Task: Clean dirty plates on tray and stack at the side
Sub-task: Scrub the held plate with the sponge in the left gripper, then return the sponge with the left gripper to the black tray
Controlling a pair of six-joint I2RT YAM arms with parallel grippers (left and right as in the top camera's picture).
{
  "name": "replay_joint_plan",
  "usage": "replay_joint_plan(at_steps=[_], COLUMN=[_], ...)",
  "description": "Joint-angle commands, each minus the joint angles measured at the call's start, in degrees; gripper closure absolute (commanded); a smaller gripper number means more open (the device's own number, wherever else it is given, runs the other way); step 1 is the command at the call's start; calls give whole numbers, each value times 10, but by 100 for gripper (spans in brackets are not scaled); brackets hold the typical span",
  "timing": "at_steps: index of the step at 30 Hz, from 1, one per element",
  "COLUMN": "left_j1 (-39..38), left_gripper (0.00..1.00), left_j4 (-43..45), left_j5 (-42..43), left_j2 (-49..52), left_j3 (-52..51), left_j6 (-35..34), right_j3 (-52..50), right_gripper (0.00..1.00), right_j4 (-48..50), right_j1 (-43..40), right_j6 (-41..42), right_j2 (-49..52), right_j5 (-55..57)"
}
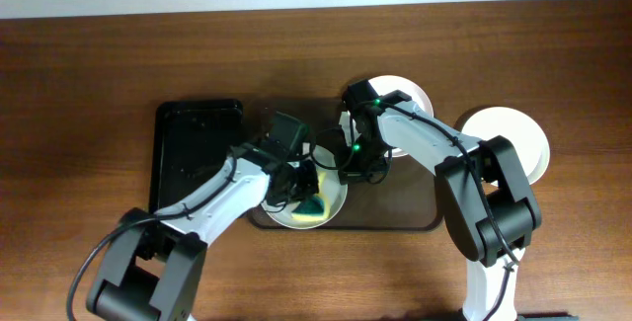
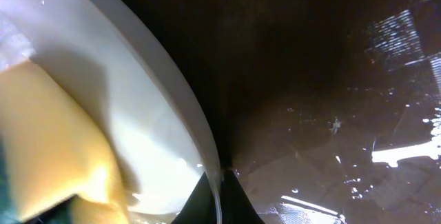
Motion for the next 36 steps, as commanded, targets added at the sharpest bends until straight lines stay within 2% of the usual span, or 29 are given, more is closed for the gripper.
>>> replay_joint_plan(at_steps=[1, 8, 14, 19, 26, 30, 36], left_j1=[-31, -43, -43, -41, -32, -5, 55], left_gripper=[100, 100, 100, 100, 100, 100, 100], left_j4=[13, 38, 51, 29, -7, -8, -5], left_j5=[-28, -101, -130, -200, -316, -311, -194], left_j2=[-4, -4, 15, 31, -9, -49, -116], left_j3=[-11, -11, -11, -11, -11, -11, -11], left_j6=[-16, -36, -42, -42, -41, 3, 138], right_j3=[-12, -12, -12, -12, -12, -12, -12], right_gripper=[96, 96, 96, 96, 96, 96, 96], right_j4=[-2, -2, -2, -2, -2, -2, 2], right_j1=[-2, -2, -2, -2, -2, -2, -2], right_j6=[1, 1, 1, 1, 1, 1, 1], right_j2=[1, 1, 1, 1, 1, 1, 1], right_j5=[31, 31, 31, 31, 31, 31, 31])
